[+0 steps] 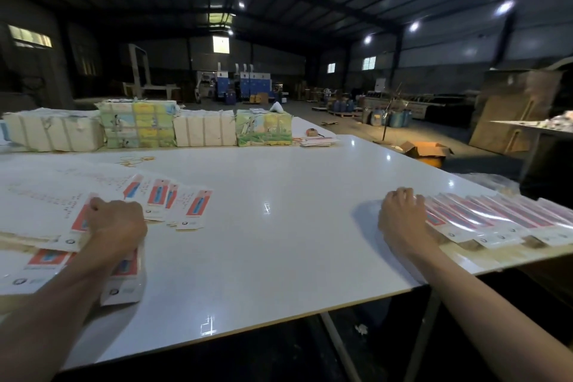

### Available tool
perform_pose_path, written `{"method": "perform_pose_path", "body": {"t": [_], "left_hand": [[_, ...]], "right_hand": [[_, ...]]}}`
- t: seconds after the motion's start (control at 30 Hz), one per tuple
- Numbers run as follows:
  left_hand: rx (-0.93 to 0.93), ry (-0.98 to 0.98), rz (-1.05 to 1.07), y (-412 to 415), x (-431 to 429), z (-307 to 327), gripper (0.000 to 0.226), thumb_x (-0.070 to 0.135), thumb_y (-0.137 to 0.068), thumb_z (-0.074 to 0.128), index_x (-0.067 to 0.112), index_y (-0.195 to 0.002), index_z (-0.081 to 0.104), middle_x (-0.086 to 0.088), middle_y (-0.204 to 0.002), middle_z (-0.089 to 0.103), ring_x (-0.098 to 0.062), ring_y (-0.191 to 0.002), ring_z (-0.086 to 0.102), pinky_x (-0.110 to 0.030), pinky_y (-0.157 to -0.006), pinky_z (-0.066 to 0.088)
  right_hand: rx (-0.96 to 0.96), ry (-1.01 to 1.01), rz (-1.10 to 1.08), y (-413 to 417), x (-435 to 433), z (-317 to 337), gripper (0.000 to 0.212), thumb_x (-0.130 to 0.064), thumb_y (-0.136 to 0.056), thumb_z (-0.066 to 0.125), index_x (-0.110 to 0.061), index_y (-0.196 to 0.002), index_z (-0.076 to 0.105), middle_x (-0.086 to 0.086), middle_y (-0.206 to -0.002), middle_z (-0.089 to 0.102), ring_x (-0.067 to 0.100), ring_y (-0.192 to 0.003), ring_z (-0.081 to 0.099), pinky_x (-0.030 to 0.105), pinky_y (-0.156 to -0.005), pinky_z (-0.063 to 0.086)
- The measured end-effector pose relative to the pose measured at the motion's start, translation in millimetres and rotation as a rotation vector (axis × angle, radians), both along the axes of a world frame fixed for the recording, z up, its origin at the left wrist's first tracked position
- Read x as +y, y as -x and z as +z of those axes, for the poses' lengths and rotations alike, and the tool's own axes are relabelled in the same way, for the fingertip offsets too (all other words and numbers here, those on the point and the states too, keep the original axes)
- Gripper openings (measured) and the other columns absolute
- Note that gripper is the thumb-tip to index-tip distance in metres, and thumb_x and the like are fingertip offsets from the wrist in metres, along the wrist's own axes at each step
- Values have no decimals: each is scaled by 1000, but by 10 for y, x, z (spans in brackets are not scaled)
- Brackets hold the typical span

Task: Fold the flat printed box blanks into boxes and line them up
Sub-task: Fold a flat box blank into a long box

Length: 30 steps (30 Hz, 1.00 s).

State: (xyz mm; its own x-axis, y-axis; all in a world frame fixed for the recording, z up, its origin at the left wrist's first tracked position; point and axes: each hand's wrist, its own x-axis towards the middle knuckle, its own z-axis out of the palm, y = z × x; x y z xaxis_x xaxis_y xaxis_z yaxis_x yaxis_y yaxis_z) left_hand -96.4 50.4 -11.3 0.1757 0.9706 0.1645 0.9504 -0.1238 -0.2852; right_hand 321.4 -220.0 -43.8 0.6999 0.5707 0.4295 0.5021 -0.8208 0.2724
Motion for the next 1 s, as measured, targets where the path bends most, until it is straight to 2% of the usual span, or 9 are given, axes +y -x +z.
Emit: {"method": "perform_pose_path", "body": {"t": [0.2,0.43,0.6,0.73,0.8,0.87,0.9,0.97,1.0], "left_hand": [[-43,14,-55,-67,-64,4,32,23,-101,59,15,-131,56,-10,-127,62,-31,-126,50,-39,-105,49],[-204,-127,-180,-138,-114,-34,21,27,-106,55,14,-114,69,-2,-98,68,-17,-80,60,-29,-71,47],[-467,73,-174,-281,-119,-191,42,27,-105,61,8,-138,43,-16,-137,54,-32,-115,64,-47,-100,57],[-423,148,-147,-303,-60,-218,105,43,-96,73,14,-165,0,-26,-166,21,-48,-148,37,-60,-118,39],[-479,166,-168,-307,-2,-152,123,45,-90,81,14,-165,-11,-28,-167,23,-49,-151,29,-62,-120,33],[-607,226,-217,-354,32,-73,125,38,-85,87,13,-164,-6,-26,-155,42,-43,-139,49,-54,-109,48],[-691,278,-251,-397,32,-26,120,34,-82,90,13,-162,4,-20,-141,55,-34,-121,62,-45,-92,59],[-819,396,-327,-498,29,52,92,32,-78,94,15,-146,34,-4,-110,68,-20,-93,72,-29,-62,57],[-878,468,-365,-561,22,76,75,33,-77,94,18,-134,47,-1,-103,70,-19,-91,74,-28,-63,57]], "right_hand": [[61,-153,453,783,918,32,32,-22,-105,44,-12,-132,60,8,-142,54,29,-136,45,42,-104,38],[94,-162,933,1610,1623,-154,18,-21,-101,48,-10,-103,62,8,-110,62,31,-106,56,39,-82,40],[60,-197,1078,1638,1602,-224,16,-12,-94,50,-12,-80,56,6,-86,59,30,-83,54,34,-68,28],[113,-227,1052,1566,1559,-236,18,-16,-98,47,-12,-84,58,4,-89,59,27,-86,52,33,-70,30],[154,-232,1040,1576,1561,-242,19,-17,-99,45,-12,-89,60,3,-92,60,25,-89,53,34,-72,35],[202,-256,1045,1578,1567,-249,19,-18,-100,46,-12,-95,62,1,-97,62,24,-93,55,35,-75,41],[249,-288,1053,1570,1572,-251,18,-18,-101,47,-12,-100,64,1,-100,63,24,-97,57,36,-77,45],[414,-421,1068,1547,1567,-250,21,-21,-104,50,-16,-119,64,-3,-112,65,17,-103,59,33,-83,49],[515,-508,1069,1536,1563,-238,26,-24,-106,51,-20,-130,61,-6,-118,64,13,-104,59,32,-86,50]]}}
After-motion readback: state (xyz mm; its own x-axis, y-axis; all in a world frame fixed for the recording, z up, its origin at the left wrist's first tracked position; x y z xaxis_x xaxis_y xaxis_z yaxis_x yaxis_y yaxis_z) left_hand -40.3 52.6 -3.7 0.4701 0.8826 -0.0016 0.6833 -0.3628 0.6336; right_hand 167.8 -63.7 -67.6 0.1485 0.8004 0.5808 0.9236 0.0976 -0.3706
